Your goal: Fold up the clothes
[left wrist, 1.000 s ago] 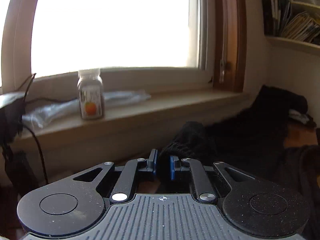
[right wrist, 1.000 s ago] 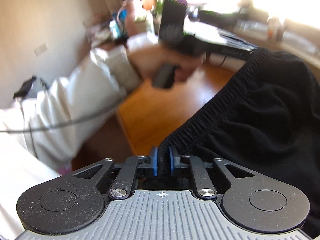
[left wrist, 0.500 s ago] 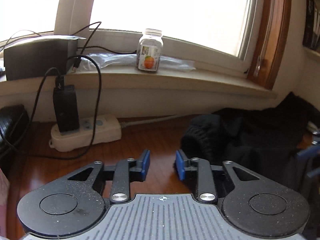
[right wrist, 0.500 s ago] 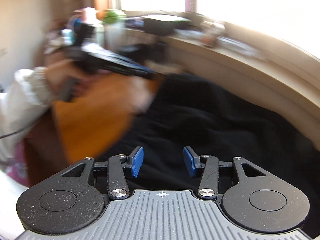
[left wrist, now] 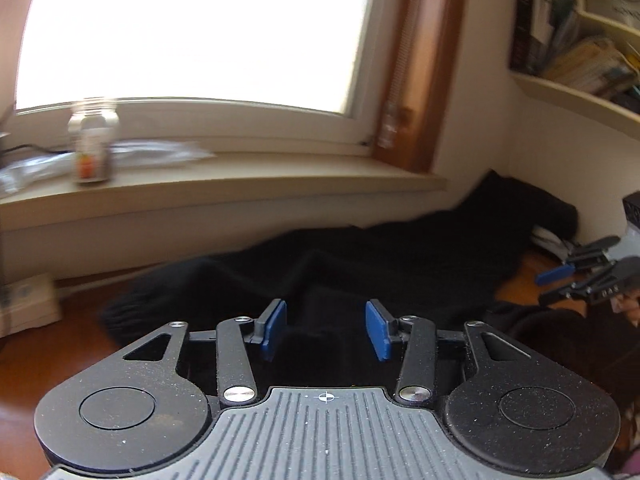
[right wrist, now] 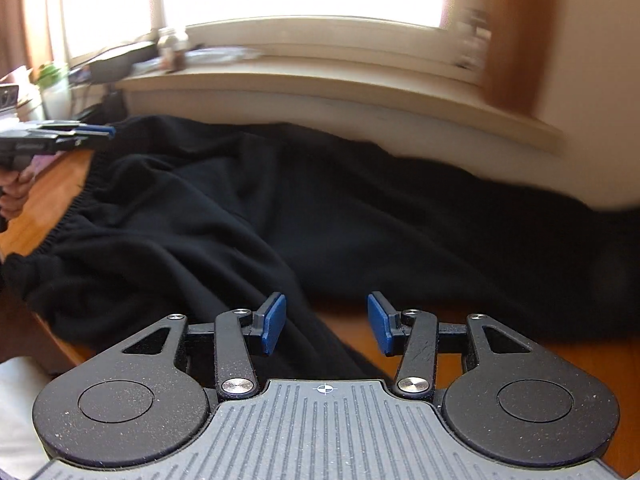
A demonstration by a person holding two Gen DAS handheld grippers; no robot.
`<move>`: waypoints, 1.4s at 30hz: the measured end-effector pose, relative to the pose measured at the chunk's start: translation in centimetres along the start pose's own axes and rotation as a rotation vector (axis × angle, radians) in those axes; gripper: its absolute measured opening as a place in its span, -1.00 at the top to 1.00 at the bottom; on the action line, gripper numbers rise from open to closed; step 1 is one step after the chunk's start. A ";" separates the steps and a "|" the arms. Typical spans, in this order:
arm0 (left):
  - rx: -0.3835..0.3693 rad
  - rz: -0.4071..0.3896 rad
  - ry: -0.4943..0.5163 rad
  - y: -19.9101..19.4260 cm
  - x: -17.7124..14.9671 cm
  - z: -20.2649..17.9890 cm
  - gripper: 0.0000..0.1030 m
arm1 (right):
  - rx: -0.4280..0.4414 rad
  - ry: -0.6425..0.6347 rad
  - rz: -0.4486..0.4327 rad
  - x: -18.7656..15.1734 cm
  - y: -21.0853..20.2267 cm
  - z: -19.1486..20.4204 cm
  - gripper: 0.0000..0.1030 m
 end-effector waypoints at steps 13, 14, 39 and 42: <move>-0.248 0.124 0.266 9.2 0.4 -14.3 -0.22 | -0.213 0.173 0.035 -12.2 -9.5 -9.2 0.08; -0.255 0.129 0.287 9.8 0.4 -15.2 -0.23 | -0.225 0.187 0.038 -12.8 -9.9 -9.7 0.08; -0.231 0.162 0.279 14.6 -2.5 -14.8 -0.25 | -0.102 0.202 0.065 -20.1 -4.2 -3.1 0.08; -0.229 0.165 0.279 14.6 -2.5 -14.8 -0.25 | -0.152 0.193 0.077 -21.0 -3.0 -2.7 0.08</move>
Point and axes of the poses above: each gripper's, at about its wrist camera, not at the fingertips, and y roughly the way its jaws point, z to its left, x to its top, the point moved 1 cm from there along y, roughly the way its jaws point, and after that the axes turned 1 degree about x, right-handed, at the moved point
